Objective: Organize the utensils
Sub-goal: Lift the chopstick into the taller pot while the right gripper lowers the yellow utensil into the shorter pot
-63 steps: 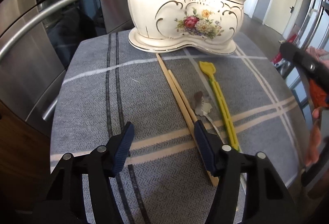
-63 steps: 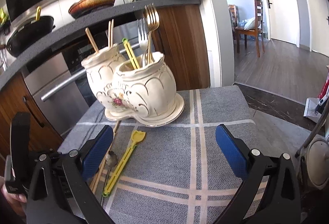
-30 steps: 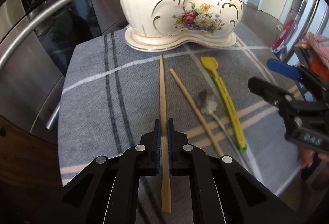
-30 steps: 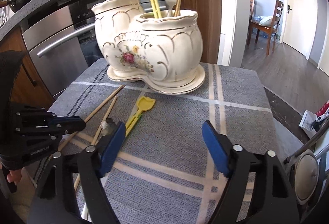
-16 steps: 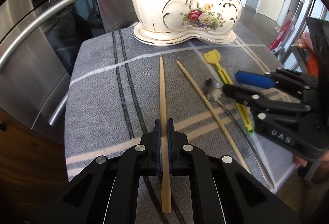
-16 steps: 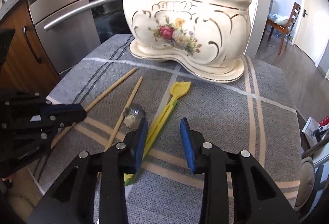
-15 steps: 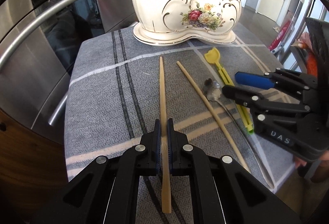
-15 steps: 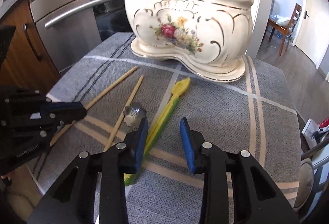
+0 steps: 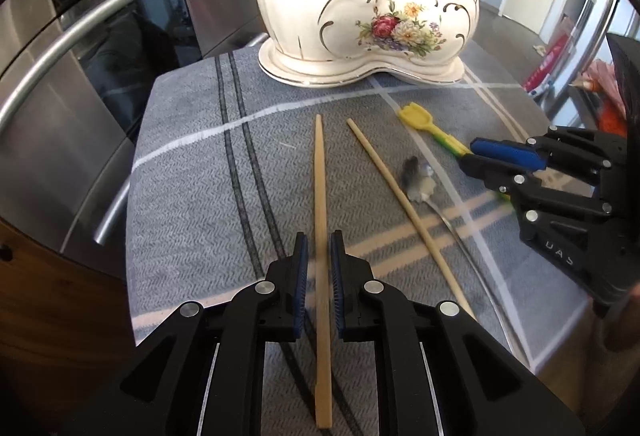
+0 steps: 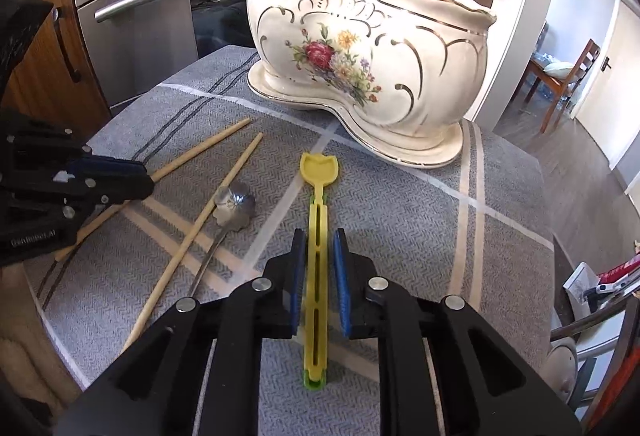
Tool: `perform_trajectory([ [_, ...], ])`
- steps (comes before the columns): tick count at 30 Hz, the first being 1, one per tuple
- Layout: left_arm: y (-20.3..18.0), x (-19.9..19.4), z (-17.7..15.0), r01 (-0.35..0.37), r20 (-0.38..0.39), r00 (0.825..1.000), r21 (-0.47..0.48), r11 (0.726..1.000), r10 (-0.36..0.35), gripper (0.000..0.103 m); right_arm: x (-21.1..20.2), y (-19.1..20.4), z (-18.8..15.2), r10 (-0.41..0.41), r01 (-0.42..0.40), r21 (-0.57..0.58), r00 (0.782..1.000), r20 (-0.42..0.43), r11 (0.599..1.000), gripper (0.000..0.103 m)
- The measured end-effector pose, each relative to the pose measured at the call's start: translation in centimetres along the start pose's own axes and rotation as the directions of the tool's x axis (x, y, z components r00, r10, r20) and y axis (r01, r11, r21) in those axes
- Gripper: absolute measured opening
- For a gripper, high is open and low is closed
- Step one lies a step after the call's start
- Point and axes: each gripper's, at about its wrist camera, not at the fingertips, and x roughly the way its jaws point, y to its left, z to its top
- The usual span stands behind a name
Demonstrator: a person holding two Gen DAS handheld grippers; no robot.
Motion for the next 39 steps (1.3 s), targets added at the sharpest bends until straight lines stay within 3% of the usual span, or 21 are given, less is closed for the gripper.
perform_trajectory([
  [3,-0.7,0.1,-0.2,-0.038,0.016,0.999,0.029,0.999,0.037,0.012,0.2,-0.3,0.2,0.032,-0.032,0.008,0.999,0.001,0.999,0.010],
  [5,-0.8,0.0,-0.2,-0.037,0.021,0.999,0.036,0.999,0.036,0.007,0.1,-0.4,0.0,0.046,-0.046,0.007,0.999,0.008,0.999,0.010],
  [12,0.2,-1.5,-1.0,-0.001,0.054,0.999,0.014,1.000,0.001,0.007,-2.7,-1.1,-0.7,0.100,-0.103,0.029,0.992,0.080,0.994,0.010],
  [18,1.1,-5.4,-1.8,0.002,0.177,0.984,0.034,0.999,-0.007,0.007,-7.4,-3.0,-0.5,0.203,-0.231,0.088,0.947,0.251,0.969,0.010],
  [22,1.9,-8.9,-1.2,0.049,0.300,0.952,0.041,0.998,-0.059,0.007,-9.8,-5.4,0.1,0.219,-0.304,0.185,0.901,0.376,0.934,0.010],
  [27,2.2,-11.6,1.9,0.049,0.426,0.902,0.042,0.998,-0.062,0.007,-11.3,-7.6,2.1,0.140,-0.315,0.287,0.857,0.496,0.905,0.010],
  [29,2.6,-11.9,4.2,0.077,0.479,0.875,0.017,0.997,-0.076,0.007,-11.3,-8.4,3.7,0.115,-0.332,0.314,0.828,0.549,0.889,0.010],
  [31,3.0,-12.2,6.4,0.100,0.528,0.846,-0.016,0.995,-0.076,0.007,-10.5,-9.0,5.0,0.107,-0.348,0.329,0.813,0.573,0.878,0.010],
  [33,3.6,-12.2,8.8,0.132,0.581,0.810,-0.044,0.990,-0.082,0.007,-9.3,-9.8,6.1,0.101,-0.359,0.357,0.813,0.574,0.862,0.010],
  [37,3.7,-11.5,13.2,0.173,0.647,0.759,-0.083,0.982,-0.079,0.007,-6.8,-11.6,7.0,0.115,-0.462,0.417,0.766,0.632,0.782,0.010],
  [39,3.6,-11.3,14.7,0.186,0.672,0.738,-0.105,0.977,-0.068,0.007,-5.8,-12.3,7.5,0.101,-0.480,0.443,0.756,0.646,0.757,0.010],
])
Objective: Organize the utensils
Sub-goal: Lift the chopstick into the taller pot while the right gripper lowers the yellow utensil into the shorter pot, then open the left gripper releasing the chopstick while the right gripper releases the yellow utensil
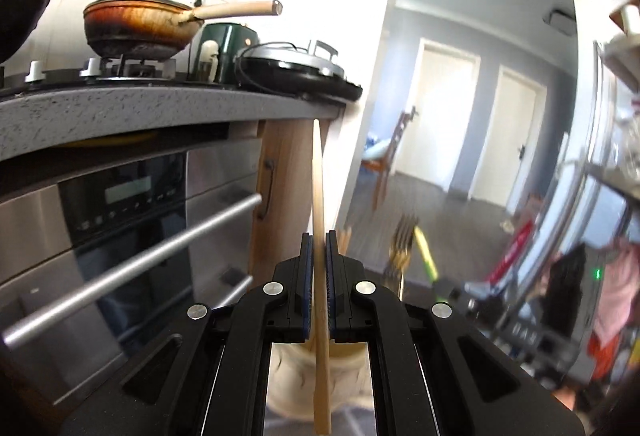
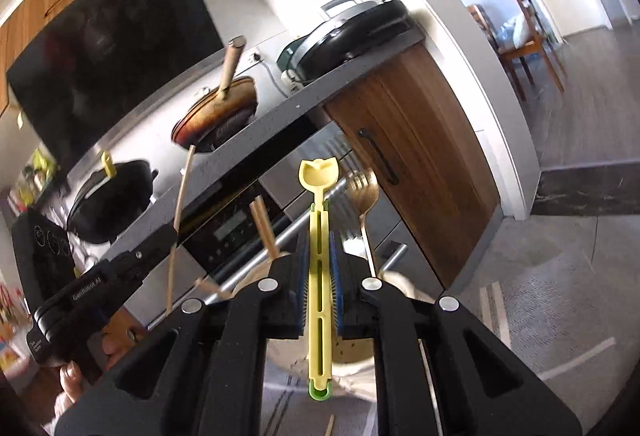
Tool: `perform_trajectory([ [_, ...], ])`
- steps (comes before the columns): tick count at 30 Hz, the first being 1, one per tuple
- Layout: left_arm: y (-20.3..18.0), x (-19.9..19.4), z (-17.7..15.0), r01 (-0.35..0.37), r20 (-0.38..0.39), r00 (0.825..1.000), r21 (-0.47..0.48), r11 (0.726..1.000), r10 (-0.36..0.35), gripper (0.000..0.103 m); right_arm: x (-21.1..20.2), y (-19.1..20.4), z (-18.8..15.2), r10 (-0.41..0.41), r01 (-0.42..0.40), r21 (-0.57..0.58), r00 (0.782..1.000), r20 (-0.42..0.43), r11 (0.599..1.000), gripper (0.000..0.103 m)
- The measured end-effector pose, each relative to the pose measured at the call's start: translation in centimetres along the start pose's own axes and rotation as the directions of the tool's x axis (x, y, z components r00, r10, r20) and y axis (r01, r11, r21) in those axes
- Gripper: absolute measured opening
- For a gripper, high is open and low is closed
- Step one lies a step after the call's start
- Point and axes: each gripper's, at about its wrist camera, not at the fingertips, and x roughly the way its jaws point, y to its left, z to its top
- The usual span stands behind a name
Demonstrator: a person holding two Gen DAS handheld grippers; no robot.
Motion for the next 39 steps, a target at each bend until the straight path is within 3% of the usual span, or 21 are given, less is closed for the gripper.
perform_trajectory([
  [4,-0.5,2.9,0.6,-0.002,0.040,0.999,-0.032,0.999,0.003,0.007,0.1,-0.9,0.0,-0.019,0.018,0.010,0.992,0.122,1.000,0.010],
  [8,-0.3,5.3,0.0,-0.022,0.030,0.999,-0.027,0.999,0.023,0.007,0.7,-0.7,0.0,-0.085,0.090,-0.022,0.981,0.172,0.996,0.010],
  [15,0.4,6.6,-1.4,-0.045,0.031,0.998,-0.022,0.999,0.046,0.007,1.9,-1.1,-0.6,-0.086,0.093,-0.034,0.982,0.167,0.995,0.010],
  [22,0.4,6.5,-2.6,-0.047,0.016,0.999,-0.005,0.999,0.047,0.007,2.7,-2.4,-0.6,-0.063,0.058,0.042,0.988,0.139,0.997,0.010],
  [32,0.4,4.4,-3.5,-0.044,0.019,0.999,0.026,0.999,0.043,0.007,0.6,-0.1,-2.2,-0.199,0.215,-0.140,0.972,0.125,0.966,0.010],
  [39,0.3,1.9,-4.3,-0.070,0.026,0.997,0.058,0.996,0.068,0.007,-0.4,1.2,-3.4,-0.225,0.249,-0.232,0.966,0.126,0.940,0.010],
])
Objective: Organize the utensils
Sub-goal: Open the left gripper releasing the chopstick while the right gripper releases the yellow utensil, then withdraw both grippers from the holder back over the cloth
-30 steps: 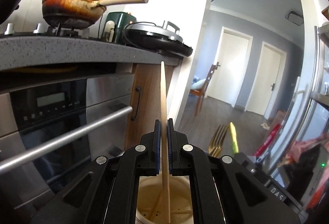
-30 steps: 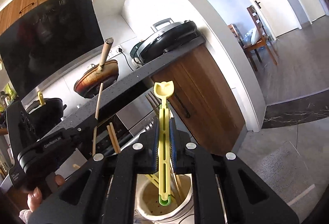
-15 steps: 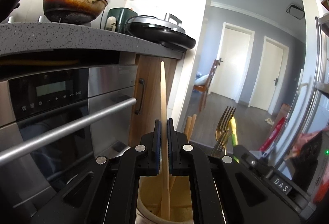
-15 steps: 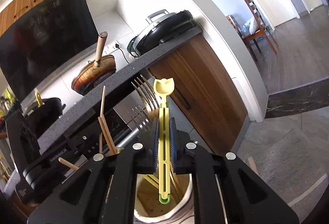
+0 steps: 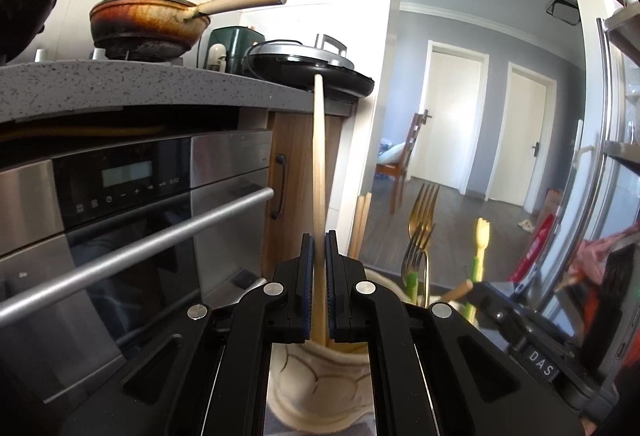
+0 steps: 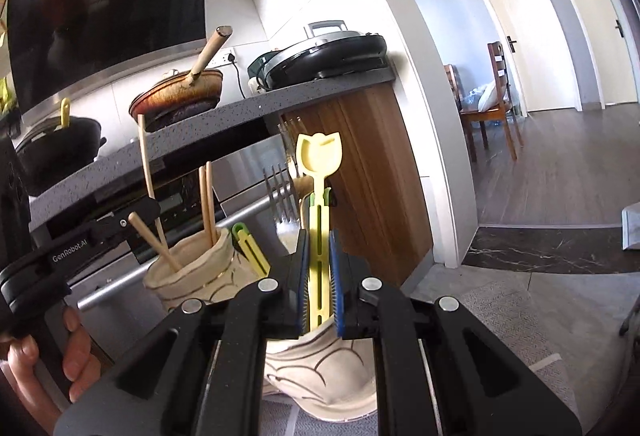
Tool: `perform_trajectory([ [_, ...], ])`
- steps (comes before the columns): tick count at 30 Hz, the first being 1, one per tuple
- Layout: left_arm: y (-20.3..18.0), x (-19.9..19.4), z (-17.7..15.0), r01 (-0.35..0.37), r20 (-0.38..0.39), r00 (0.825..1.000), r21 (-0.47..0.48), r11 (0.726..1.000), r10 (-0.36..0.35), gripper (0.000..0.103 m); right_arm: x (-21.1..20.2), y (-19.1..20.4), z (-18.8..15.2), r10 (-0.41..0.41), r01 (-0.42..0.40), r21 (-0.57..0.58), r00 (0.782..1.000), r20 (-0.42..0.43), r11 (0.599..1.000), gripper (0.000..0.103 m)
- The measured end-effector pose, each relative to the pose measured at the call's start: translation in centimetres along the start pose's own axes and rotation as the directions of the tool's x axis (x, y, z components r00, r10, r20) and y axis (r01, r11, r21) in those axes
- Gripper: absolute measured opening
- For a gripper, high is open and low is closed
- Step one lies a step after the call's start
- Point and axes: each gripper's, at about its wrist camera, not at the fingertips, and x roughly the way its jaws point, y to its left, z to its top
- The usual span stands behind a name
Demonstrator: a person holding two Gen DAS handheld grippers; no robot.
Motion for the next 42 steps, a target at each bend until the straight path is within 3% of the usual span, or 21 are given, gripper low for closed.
perform_trajectory([
  [14,-0.5,-2.5,-0.7,-0.057,-0.030,0.998,0.059,0.997,0.058,0.008,-1.0,1.6,-1.3,-0.029,0.025,-0.133,0.999,-0.029,0.991,0.010],
  [17,-0.9,-2.9,-0.7,-0.057,-0.023,0.998,0.073,0.996,0.059,0.022,-0.8,1.8,-1.5,-0.028,0.022,-0.147,0.999,-0.039,0.989,0.010],
  [21,-1.6,-3.6,-0.4,-0.070,0.008,0.998,0.097,0.993,0.069,0.033,-0.6,1.7,-1.5,-0.022,0.014,-0.147,0.999,-0.049,0.989,0.010],
  [25,-1.8,-4.2,-0.1,-0.069,0.030,0.997,0.088,0.994,0.066,0.037,-0.5,1.8,-1.6,-0.015,0.006,-0.149,0.998,-0.057,0.989,0.011],
  [28,-1.8,-4.5,0.0,-0.071,0.037,0.997,0.081,0.994,0.069,0.043,-0.6,1.9,-1.6,-0.017,0.009,-0.150,0.998,-0.052,0.989,0.029],
  [29,-1.7,-4.6,0.0,-0.073,0.042,0.997,0.074,0.995,0.070,0.049,-0.7,1.9,-1.6,-0.013,0.006,-0.145,0.999,-0.049,0.989,0.035],
  [32,-1.5,-4.9,0.1,-0.068,0.047,0.997,0.060,0.996,0.066,0.052,-0.9,1.9,-1.5,-0.014,0.009,-0.144,0.999,-0.040,0.990,0.038],
  [35,-1.3,-5.1,0.1,-0.068,0.045,0.997,0.049,0.997,0.065,0.053,-1.1,1.7,-1.4,-0.014,0.010,-0.128,0.999,-0.030,0.992,0.054],
  [37,-1.2,-5.3,0.1,-0.071,0.046,0.997,0.043,0.997,0.069,0.056,-1.3,1.7,-1.2,-0.010,0.007,-0.126,1.000,-0.025,0.992,0.058],
  [39,-1.0,-5.8,0.1,-0.078,0.057,0.996,0.036,0.996,0.075,0.070,-1.6,1.8,-1.0,-0.011,0.009,-0.127,1.000,-0.014,0.992,0.078],
  [42,-0.7,-6.5,0.2,-0.090,0.074,0.993,0.022,0.996,0.088,0.079,-2.2,1.9,-0.7,-0.011,0.012,-0.116,1.000,0.011,0.993,0.091],
])
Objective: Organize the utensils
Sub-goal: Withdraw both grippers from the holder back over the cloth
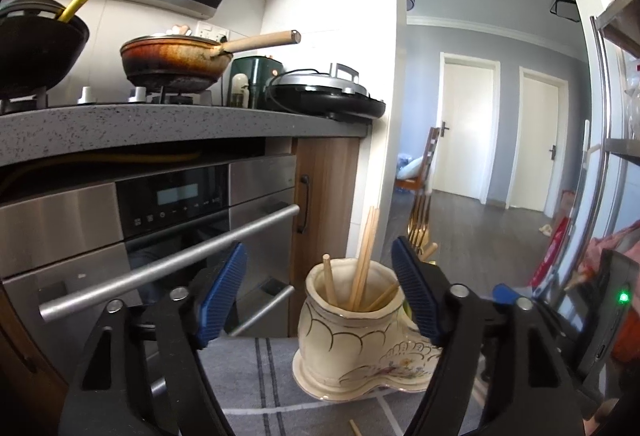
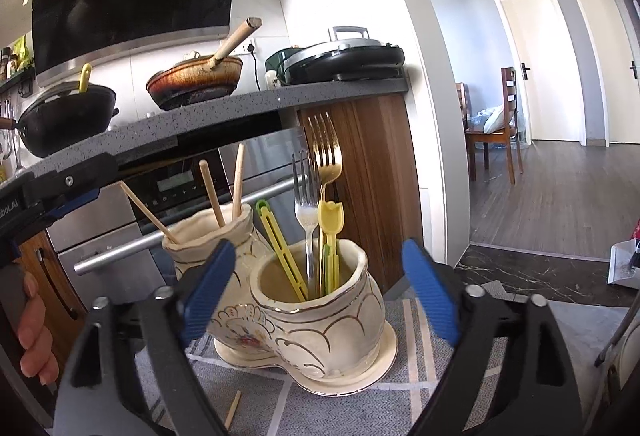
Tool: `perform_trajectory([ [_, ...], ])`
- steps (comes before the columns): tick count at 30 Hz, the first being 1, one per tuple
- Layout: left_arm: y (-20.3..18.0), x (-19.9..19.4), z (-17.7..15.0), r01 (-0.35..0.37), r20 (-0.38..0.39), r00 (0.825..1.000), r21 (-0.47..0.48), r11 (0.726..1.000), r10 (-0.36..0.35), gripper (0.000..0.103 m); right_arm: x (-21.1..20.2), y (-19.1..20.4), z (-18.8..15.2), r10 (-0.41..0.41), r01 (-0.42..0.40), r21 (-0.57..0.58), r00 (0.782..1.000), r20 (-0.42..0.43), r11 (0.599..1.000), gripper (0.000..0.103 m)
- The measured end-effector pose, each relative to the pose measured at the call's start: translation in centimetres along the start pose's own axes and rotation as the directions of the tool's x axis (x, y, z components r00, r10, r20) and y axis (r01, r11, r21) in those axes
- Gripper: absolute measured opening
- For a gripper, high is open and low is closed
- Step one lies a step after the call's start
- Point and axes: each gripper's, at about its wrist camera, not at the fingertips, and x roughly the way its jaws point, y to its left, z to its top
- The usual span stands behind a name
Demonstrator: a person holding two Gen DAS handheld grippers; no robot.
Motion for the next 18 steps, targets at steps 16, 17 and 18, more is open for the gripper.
perform_trajectory([
  [16,1.2,-5.6,-0.8,-0.040,-0.008,0.999,-0.021,0.999,0.040,0.098,-2.7,-1.4,1.2,-0.077,0.074,0.100,0.996,0.035,0.992,0.098],
  [17,1.2,-5.9,-0.8,-0.038,-0.009,0.999,-0.021,0.999,0.038,0.098,-3.2,-1.4,1.3,-0.077,0.072,0.107,0.996,0.040,0.992,0.098],
  [18,1.2,-6.3,-1.0,-0.035,-0.013,0.999,-0.018,0.999,0.035,0.098,-3.6,-1.4,1.3,-0.077,0.072,0.111,0.996,0.044,0.991,0.098],
])
